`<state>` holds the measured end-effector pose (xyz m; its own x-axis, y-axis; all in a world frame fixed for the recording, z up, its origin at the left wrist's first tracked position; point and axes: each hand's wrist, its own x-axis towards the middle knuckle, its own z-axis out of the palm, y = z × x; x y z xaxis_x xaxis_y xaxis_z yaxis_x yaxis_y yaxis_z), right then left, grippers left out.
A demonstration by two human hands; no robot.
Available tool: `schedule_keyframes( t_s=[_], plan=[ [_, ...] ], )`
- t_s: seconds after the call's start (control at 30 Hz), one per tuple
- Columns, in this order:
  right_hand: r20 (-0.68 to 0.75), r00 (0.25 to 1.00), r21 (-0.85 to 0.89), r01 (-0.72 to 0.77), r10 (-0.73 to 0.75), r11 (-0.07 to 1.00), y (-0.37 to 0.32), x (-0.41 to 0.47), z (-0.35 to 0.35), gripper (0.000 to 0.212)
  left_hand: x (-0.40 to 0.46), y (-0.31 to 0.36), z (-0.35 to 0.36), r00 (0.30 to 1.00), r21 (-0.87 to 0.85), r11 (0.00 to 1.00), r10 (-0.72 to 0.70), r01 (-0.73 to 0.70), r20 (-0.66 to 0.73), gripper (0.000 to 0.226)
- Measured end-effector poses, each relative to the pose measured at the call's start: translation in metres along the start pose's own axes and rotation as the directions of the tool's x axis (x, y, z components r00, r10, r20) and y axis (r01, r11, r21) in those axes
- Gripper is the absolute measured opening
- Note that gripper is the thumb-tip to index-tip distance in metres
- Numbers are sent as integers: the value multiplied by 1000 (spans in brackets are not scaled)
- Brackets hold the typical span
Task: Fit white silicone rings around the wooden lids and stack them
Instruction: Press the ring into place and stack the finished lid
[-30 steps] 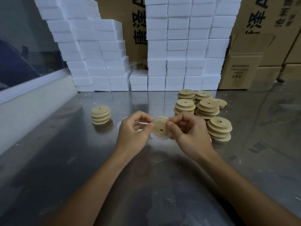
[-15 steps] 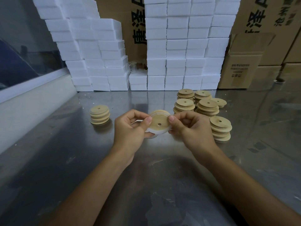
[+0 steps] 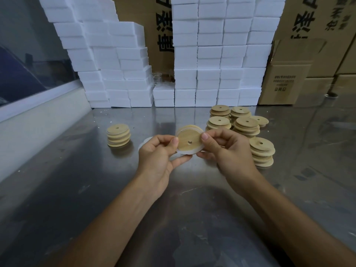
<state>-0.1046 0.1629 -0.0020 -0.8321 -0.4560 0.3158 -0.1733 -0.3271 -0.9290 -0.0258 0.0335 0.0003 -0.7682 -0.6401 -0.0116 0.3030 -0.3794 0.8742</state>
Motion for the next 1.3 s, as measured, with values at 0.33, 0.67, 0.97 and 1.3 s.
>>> schedule_keyframes(
  t_s=[0.33, 0.67, 0.97, 1.3],
  plan=[
    [115, 951, -552, 301, -286, 778, 5, -4, -3, 10, 4, -5, -12, 825, 600, 570, 444, -561, 349, 19],
    [-11, 976, -381, 196, -217, 903, 4, -3, 4, 14, 1, -5, -6, 940, 375, 863, 301, -340, 160, 26],
    [77, 993, -213, 108, -93, 971, -2, 2, -5, 14, -1, 0, -3, 970, 303, 922, 217, -241, 109, 20],
    [67, 993, -139, 103, -94, 985, 0, 2, -4, 8, 0, 5, -4, 989, 235, 960, 143, -149, 42, 19]
  ],
)
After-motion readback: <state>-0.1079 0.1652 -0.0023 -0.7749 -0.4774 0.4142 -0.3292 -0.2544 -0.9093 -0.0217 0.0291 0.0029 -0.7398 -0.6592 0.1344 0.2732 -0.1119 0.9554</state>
